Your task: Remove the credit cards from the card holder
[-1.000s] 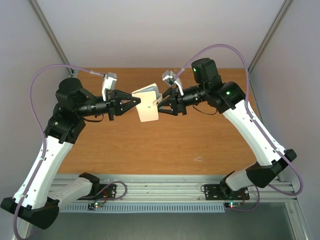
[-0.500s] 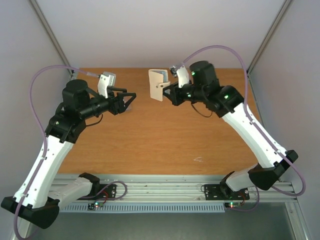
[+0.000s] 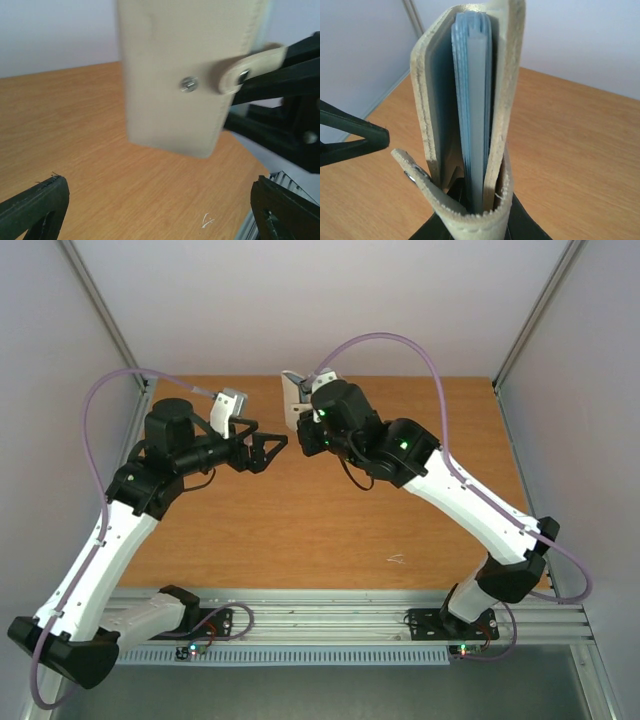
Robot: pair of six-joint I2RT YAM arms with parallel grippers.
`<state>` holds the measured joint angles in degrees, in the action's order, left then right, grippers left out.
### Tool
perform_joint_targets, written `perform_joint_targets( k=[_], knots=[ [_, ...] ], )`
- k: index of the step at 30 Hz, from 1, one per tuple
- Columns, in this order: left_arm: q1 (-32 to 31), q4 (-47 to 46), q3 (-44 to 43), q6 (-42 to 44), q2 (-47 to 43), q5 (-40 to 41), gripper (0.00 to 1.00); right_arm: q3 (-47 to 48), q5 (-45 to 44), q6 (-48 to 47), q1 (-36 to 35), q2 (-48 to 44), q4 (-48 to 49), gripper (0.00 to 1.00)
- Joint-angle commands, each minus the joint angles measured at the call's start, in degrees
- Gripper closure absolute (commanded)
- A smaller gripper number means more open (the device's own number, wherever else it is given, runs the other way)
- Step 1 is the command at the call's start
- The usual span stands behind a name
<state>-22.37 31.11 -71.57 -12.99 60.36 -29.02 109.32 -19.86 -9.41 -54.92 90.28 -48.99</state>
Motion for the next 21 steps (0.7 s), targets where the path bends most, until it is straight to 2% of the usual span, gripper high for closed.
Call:
perform_joint_targets(
  k=[1,13,21],
  knots=[
    [-1.1,-4.2,-0.1,4.9,0.4,-2.2,0.01,3.4,-0.3,2.0,-1.5,2.3,0.8,0.99],
    [-1.4,-3.5,0.2,10.2,1.6,13.0,0.01,8.8,6.6,2.4,-2.9,6.4,0.9,0.99],
    [0.2,-1.9,2.3,16.0,-1.0,22.6,0.01,7.6,9.0,2.4,-2.8,4.7,0.5,0.99]
  ],
)
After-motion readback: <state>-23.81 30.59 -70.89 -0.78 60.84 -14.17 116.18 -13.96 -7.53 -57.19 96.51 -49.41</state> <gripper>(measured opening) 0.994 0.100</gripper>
